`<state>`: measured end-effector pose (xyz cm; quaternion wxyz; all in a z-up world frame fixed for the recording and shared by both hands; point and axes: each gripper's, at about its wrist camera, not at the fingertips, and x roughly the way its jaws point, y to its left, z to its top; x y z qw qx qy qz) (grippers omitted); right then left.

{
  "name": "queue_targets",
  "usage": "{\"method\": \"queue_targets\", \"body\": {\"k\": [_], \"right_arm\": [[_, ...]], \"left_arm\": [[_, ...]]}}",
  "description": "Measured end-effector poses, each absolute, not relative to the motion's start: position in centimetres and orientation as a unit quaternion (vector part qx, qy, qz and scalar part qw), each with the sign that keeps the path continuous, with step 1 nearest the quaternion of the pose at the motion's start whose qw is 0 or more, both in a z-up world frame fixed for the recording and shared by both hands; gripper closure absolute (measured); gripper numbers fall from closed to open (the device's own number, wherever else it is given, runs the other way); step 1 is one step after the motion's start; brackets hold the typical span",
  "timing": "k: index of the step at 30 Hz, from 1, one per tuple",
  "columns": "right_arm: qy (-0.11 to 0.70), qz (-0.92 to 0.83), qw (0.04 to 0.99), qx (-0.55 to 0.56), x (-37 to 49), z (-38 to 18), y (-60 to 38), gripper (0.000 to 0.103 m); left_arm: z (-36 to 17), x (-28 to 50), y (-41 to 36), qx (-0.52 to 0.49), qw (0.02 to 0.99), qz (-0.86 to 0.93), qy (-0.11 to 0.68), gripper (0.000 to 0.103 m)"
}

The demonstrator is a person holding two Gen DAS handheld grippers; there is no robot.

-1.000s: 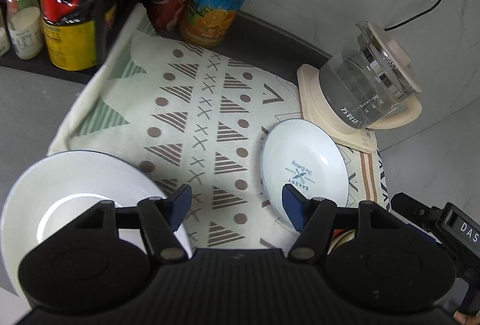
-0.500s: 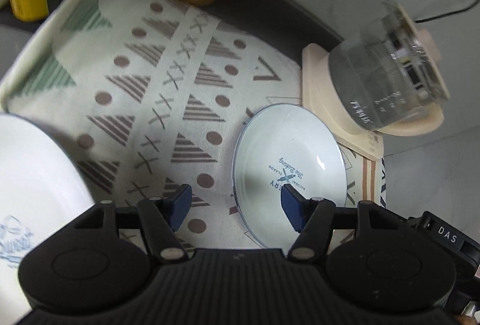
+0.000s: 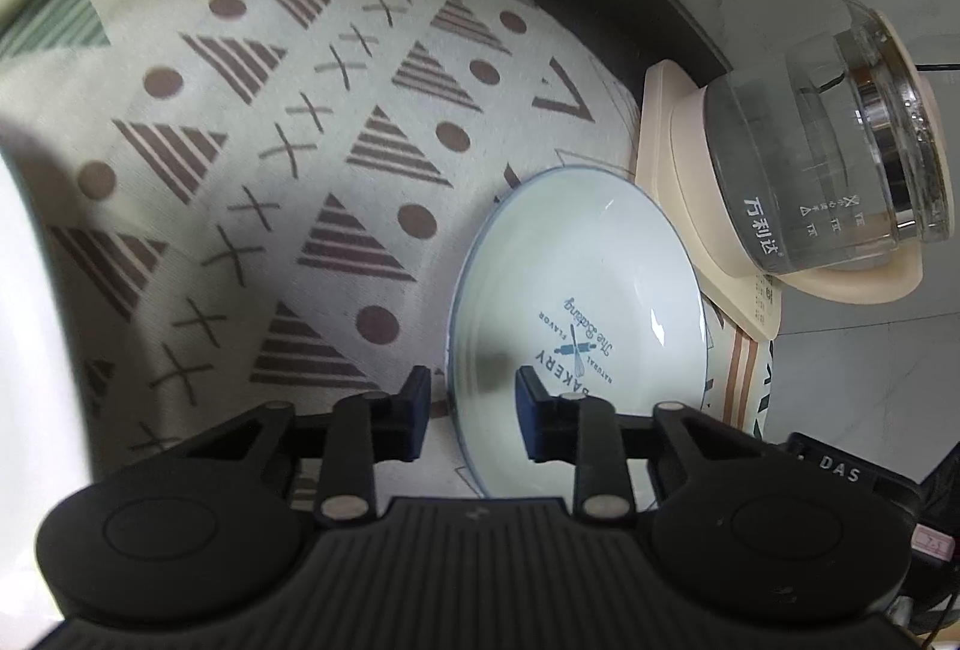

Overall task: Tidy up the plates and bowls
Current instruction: 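Move the right gripper to the small white 'BAKERY' plate, grasp its rim, then carry the 'BAKERY' plate over the 'Sweet' plate with right gripper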

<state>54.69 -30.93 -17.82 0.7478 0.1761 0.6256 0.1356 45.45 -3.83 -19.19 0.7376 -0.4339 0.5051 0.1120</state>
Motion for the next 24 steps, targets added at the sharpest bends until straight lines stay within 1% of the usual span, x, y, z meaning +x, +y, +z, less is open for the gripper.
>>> {"method": "queue_targets", "body": {"k": [2,4,9,10,11,13,20,24], "right_arm": [[0.634,0.143,0.740,0.171,55.2,-18.3,-30.6,0.070],[0.645,0.150,0.730,0.170,55.7,-18.8,-30.2,0.070],[0.657,0.154,0.717,0.173,56.4,-19.5,-29.8,0.074],[0.659,0.155,0.715,0.176,56.4,-19.6,-29.8,0.076],[0.660,0.157,0.713,0.178,56.5,-19.7,-29.8,0.084],[0.659,0.164,0.710,0.190,56.6,-19.8,-29.8,0.094],[0.623,0.185,0.736,0.188,56.3,-17.3,-29.7,0.097],[0.603,0.198,0.753,0.174,55.9,-15.4,-29.0,0.096]], "left_arm": [[-19.6,45.7,-4.0,-0.438,0.732,0.113,0.509,0.082],[-19.9,45.8,-4.2,-0.439,0.729,0.114,0.512,0.085],[-20.0,45.8,-4.4,-0.439,0.731,0.118,0.509,0.086],[-20.0,45.9,-4.4,-0.436,0.731,0.119,0.511,0.089],[-20.0,45.9,-4.4,-0.432,0.732,0.119,0.513,0.091],[-19.8,45.8,-4.4,-0.431,0.735,0.116,0.511,0.093],[-17.7,45.4,-3.9,-0.409,0.761,0.106,0.492,0.093],[-16.8,44.8,-3.3,-0.403,0.770,0.102,0.485,0.093]]}}
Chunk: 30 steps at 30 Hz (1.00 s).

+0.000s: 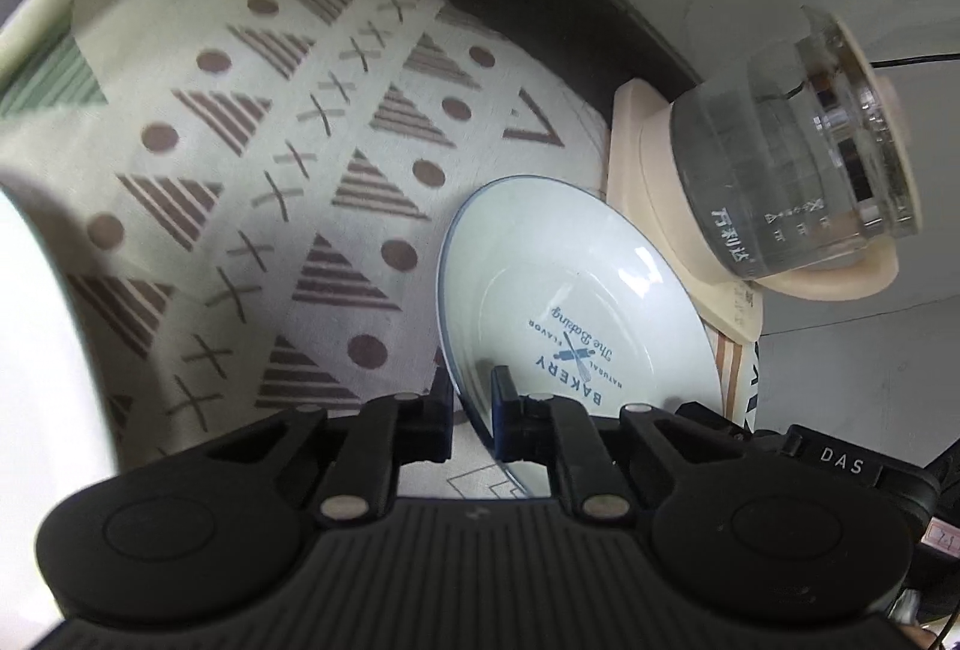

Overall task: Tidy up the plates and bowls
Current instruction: 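Carry the 'BAKERY' plate over the 'Sweet' plate with right gripper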

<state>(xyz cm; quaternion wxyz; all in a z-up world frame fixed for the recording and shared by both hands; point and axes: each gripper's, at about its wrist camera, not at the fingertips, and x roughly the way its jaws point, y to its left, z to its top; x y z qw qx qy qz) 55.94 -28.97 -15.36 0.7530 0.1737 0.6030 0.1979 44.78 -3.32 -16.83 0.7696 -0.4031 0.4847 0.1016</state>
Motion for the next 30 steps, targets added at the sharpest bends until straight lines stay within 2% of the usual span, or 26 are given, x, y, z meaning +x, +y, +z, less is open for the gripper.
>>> {"method": "queue_targets", "body": {"k": [30], "right_arm": [[0.549,0.232,0.779,0.194,45.5,-10.8,-20.3,0.096]], "left_arm": [[-11.3,34.4,5.7,-0.370,0.801,0.100,0.460,0.093]]}}
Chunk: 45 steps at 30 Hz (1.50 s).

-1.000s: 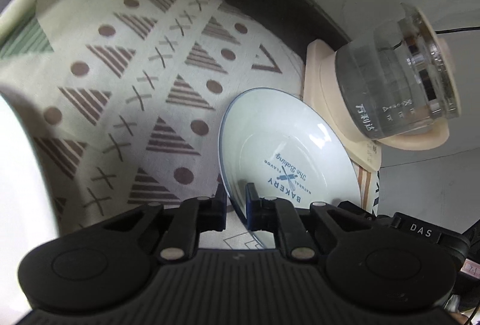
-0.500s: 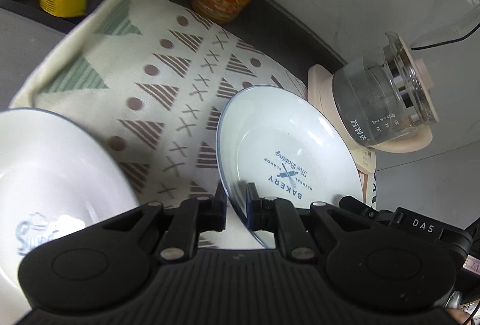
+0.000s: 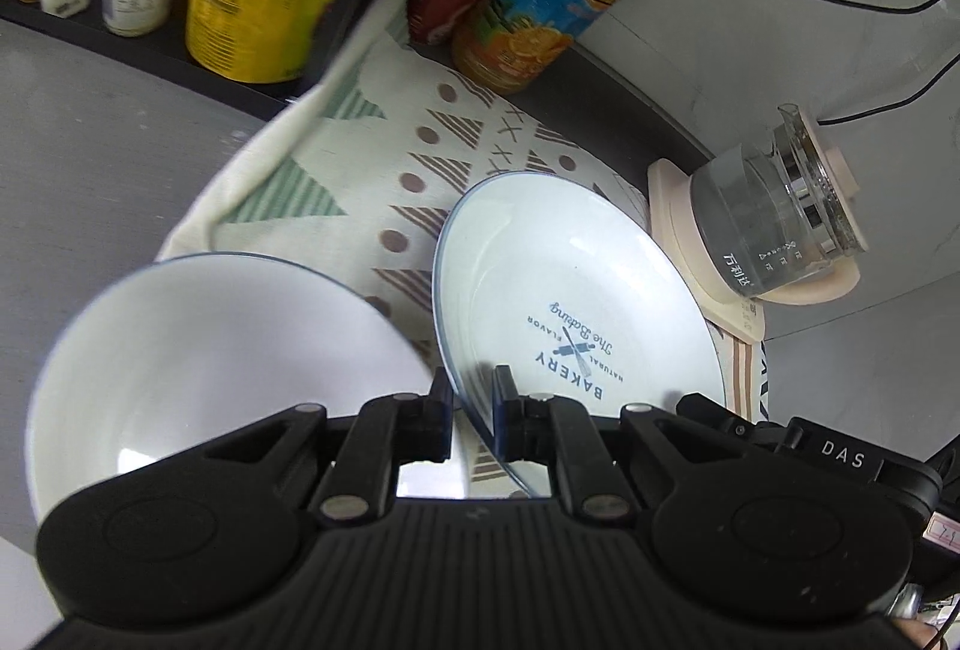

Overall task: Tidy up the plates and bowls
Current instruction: 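Carry the 'BAKERY' plate over the 'Sweet' plate with right gripper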

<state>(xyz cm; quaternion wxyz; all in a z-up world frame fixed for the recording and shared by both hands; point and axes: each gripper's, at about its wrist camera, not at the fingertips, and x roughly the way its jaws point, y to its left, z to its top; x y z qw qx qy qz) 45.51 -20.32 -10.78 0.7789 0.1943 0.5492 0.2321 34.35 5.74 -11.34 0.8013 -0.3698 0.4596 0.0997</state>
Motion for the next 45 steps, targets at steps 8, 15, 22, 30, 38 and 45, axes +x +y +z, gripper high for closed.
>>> {"method": "queue_targets", "body": {"k": [8,15,22,30,38,45], "right_arm": [[0.544,0.233,0.784,0.189,42.0,-10.1,-18.0,0.096],[0.544,0.228,0.786,0.184,39.1,-10.0,-16.6,0.096],[0.547,0.218,0.789,0.176,36.7,-10.3,-15.5,0.095],[0.550,0.208,0.793,0.160,34.6,-10.9,-14.5,0.095],[0.546,0.205,0.803,0.122,33.4,-11.0,-13.1,0.095],[0.545,0.207,0.807,0.092,32.6,-11.4,-12.2,0.095]], "left_arm": [[-11.1,31.5,7.8,-0.363,0.804,0.094,0.462,0.093],[-11.3,29.4,9.2,-0.356,0.803,0.086,0.470,0.093],[-12.1,27.8,10.1,-0.354,0.800,0.078,0.479,0.093],[-13.0,26.2,10.7,-0.355,0.796,0.074,0.485,0.093],[-14.3,24.8,11.3,-0.364,0.786,0.074,0.494,0.093],[-15.5,24.0,11.8,-0.371,0.778,0.080,0.501,0.092]]}}
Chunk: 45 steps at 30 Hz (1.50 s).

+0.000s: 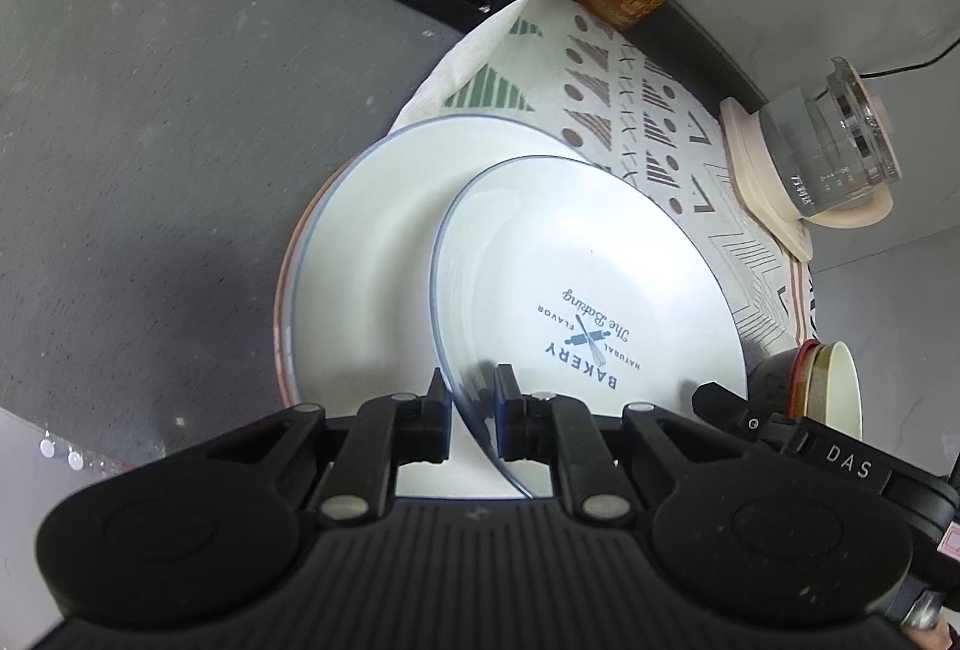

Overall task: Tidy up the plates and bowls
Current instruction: 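Carry the 'BAKERY' plate over the 'Sweet' plate with right gripper, then lower the 'BAKERY' plate onto the plate stack, open right gripper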

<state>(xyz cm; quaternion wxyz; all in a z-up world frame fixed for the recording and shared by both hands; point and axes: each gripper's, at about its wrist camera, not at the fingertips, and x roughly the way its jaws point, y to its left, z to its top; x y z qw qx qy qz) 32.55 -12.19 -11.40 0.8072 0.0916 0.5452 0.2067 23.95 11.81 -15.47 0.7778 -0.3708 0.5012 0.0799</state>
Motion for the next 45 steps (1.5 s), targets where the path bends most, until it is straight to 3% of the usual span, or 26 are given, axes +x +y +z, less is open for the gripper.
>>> {"method": "queue_targets", "body": {"k": [18,33,38,39,45], "right_arm": [[0.542,0.199,0.816,0.015,31.6,-12.3,-10.0,0.092],[0.551,0.198,0.809,0.053,31.3,-12.6,-10.6,0.086],[0.529,0.201,0.821,0.070,31.4,-10.8,-11.3,0.068],[0.525,0.200,0.824,0.074,31.6,-10.5,-11.6,0.066],[0.497,0.190,0.842,0.092,32.1,-8.4,-13.5,0.047]], "left_arm": [[-16.2,23.3,12.2,-0.357,0.771,0.129,0.511,0.091],[-12.9,24.1,13.0,-0.306,0.798,0.163,0.494,0.091],[-11.3,25.2,12.4,-0.299,0.806,0.145,0.490,0.088],[-10.9,25.4,12.2,-0.297,0.808,0.140,0.489,0.087],[-9.3,26.9,10.6,-0.284,0.820,0.121,0.482,0.054]]}}
